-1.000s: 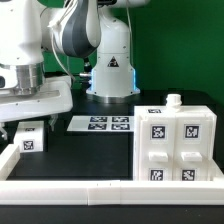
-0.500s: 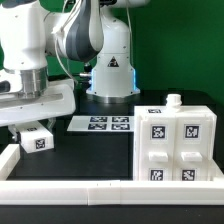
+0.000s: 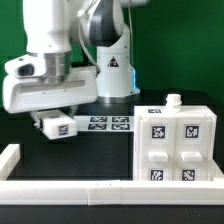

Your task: Assemble cabinet

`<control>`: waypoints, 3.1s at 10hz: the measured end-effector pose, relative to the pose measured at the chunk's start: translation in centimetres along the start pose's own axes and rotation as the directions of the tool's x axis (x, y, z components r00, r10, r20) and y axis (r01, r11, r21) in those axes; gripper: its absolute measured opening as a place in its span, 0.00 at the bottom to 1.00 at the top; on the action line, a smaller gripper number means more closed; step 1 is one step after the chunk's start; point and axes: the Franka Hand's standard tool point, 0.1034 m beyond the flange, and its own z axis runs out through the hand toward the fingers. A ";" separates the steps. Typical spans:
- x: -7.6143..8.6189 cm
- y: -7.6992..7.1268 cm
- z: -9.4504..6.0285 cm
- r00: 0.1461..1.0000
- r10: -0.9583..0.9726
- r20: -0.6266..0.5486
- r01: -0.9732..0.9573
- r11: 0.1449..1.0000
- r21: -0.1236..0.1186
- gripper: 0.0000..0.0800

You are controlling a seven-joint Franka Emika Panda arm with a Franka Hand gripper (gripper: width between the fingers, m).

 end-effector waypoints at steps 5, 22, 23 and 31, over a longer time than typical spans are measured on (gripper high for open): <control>8.2 -5.3 -8.1 0.997 0.076 0.016 -0.077 0.997 0.029 0.68; 18.2 -8.2 -13.4 1.000 0.026 0.018 -0.027 0.999 0.043 0.68; 19.4 -8.0 -13.7 1.000 0.021 0.016 -0.021 0.999 0.043 0.68; 23.1 -9.8 -12.4 1.000 0.020 -0.001 -0.020 0.999 0.044 0.68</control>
Offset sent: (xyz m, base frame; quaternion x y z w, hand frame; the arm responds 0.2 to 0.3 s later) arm 0.0471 0.0601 0.0652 -0.0032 -0.0246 0.0403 0.9989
